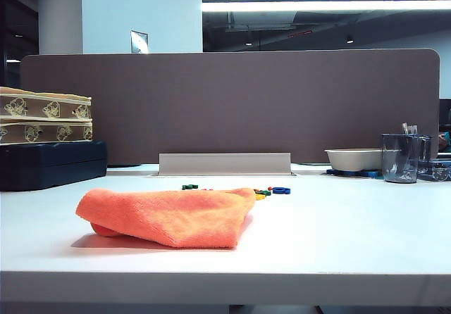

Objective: Use an orange cloth to wipe the letter magnets on the table away for a distance.

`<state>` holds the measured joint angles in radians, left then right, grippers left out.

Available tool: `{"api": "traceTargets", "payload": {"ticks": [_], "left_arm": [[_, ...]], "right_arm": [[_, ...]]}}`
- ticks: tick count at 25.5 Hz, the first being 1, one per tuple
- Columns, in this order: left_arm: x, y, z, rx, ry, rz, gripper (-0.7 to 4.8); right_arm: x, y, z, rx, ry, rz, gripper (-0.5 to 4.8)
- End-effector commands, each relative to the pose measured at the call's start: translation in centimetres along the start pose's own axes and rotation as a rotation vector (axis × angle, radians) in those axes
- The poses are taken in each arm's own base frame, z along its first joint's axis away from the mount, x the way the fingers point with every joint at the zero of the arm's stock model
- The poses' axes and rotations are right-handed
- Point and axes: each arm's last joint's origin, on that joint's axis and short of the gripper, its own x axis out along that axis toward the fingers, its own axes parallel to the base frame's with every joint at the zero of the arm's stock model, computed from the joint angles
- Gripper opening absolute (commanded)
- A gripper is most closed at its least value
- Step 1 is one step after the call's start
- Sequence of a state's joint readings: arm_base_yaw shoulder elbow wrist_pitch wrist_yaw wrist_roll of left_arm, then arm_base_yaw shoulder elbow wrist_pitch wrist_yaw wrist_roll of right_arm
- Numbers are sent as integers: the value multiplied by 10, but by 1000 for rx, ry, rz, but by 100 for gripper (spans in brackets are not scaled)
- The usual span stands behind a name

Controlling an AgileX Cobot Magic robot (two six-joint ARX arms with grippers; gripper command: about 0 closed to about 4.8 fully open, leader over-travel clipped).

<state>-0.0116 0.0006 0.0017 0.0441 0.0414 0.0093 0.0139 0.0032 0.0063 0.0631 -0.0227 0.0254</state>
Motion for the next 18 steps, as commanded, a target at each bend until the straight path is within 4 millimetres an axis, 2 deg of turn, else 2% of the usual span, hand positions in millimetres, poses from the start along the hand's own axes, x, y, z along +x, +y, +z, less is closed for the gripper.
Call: {"api": "traceTargets", "payload": {"ticks": [1, 6, 8, 10, 15, 18], "left_arm": [[0, 0, 2, 2, -10, 4, -5], [0, 0, 1, 2, -5, 4, -5], [0, 0, 1, 2, -5, 4, -5], [0, 0, 2, 2, -6, 4, -5], [0, 0, 2, 1, -8, -8, -5], [0, 0, 2, -2, -10, -8, -5]], "right_arm": [[0, 0, 0, 5, -20, 4, -1], [0, 0, 1, 16, -23, 5, -1], [0, 0, 1, 127, -23, 1, -1], [0, 0, 1, 158, -24, 5, -1], [-3, 1, 18, 152, -67, 35, 1], [-5, 2, 31, 145, -93, 58, 26]]}}
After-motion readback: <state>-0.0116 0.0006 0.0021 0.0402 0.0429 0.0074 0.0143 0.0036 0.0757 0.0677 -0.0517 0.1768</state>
